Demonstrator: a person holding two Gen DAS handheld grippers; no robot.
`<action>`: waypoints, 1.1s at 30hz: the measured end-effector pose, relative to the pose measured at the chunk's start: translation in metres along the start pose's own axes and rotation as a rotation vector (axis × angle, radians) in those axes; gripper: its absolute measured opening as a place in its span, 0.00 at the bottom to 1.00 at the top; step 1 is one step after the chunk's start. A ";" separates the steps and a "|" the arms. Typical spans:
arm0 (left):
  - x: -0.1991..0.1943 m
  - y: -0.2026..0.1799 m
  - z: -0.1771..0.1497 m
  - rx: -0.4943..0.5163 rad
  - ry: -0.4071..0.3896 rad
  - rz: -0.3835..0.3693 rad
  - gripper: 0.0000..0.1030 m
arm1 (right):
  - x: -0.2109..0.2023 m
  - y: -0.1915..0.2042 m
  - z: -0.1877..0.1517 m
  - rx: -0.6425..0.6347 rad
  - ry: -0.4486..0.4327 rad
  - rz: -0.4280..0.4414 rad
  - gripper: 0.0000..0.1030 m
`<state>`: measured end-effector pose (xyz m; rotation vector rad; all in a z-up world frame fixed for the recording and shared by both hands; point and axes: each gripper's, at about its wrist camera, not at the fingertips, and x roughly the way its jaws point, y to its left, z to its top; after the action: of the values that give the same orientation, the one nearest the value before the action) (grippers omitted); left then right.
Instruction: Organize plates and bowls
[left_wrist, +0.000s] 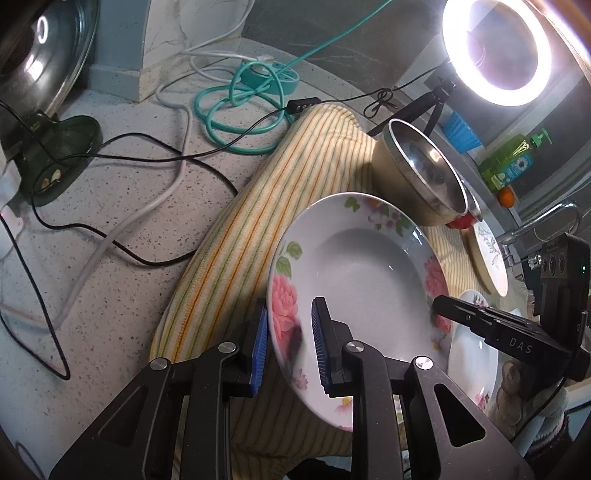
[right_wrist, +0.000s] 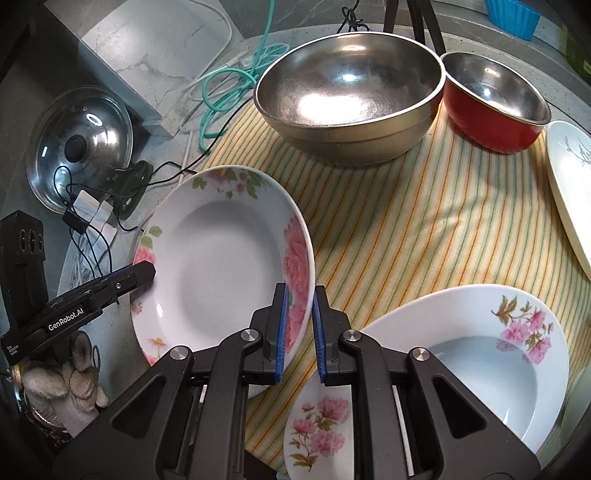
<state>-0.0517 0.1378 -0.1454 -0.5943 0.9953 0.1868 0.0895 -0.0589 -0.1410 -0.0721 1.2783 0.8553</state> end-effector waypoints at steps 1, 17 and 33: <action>-0.003 -0.003 0.000 0.006 -0.004 -0.004 0.20 | -0.004 -0.001 -0.001 0.004 -0.004 0.001 0.13; -0.009 -0.070 -0.005 0.151 0.004 -0.119 0.20 | -0.079 -0.051 -0.043 0.151 -0.083 -0.024 0.13; 0.026 -0.141 -0.043 0.322 0.143 -0.207 0.20 | -0.113 -0.122 -0.111 0.348 -0.092 -0.120 0.13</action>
<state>-0.0110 -0.0051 -0.1301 -0.4148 1.0674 -0.2002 0.0689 -0.2570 -0.1294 0.1644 1.3052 0.5195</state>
